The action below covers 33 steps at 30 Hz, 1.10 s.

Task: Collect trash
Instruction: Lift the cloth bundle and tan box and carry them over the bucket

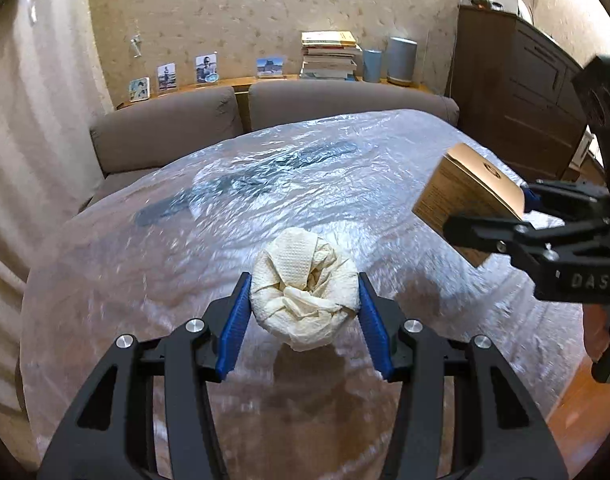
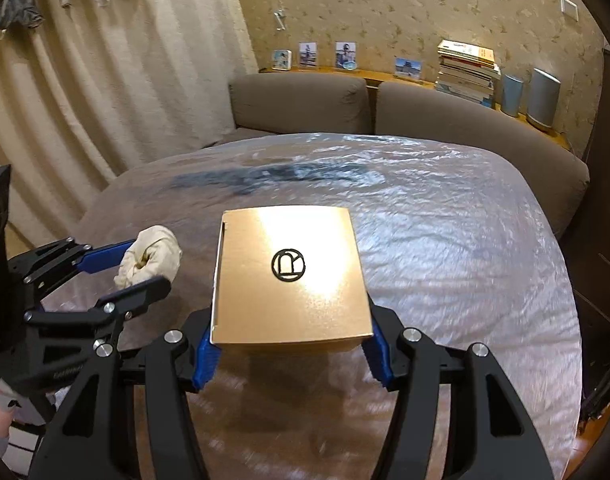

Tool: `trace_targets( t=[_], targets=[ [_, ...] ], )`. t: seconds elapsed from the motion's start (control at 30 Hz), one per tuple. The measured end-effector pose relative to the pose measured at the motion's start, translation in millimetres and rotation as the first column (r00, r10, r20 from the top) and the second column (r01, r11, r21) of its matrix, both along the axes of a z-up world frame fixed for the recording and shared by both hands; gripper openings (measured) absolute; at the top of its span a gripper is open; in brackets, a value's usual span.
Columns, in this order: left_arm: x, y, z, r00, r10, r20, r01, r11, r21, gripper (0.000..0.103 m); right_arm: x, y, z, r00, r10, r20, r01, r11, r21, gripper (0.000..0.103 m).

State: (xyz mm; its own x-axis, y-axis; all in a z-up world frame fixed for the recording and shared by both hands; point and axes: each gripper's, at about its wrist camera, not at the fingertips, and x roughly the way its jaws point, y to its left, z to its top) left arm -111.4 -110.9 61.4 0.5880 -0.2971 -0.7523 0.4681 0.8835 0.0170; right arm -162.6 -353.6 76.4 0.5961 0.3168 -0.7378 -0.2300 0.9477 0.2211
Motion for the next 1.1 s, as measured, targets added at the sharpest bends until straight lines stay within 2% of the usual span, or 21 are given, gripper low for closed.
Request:
trace_targets(
  t=[0.23,0.63,1.1],
  targets=[
    [-44,20,11,0.999,0.042,0.010,-0.041,0.998,-0.047,0.052,-46,8,8,0.999,0.048,0.002,-0.048,0.998,0.027,0.058],
    [-111,35,17,0.997,0.072,0.030,-0.071,0.996,-0.051,0.052,-120,20,3,0.992,0.122,-0.034,-0.121,0.992,0.035,0.058],
    [-182,51,3,0.996,0.084,-0.043,-0.086,0.994,-0.060,0.052,-189,12,-4,0.984,0.161,-0.076,-0.157,0.986,0.057,0.058]
  ],
)
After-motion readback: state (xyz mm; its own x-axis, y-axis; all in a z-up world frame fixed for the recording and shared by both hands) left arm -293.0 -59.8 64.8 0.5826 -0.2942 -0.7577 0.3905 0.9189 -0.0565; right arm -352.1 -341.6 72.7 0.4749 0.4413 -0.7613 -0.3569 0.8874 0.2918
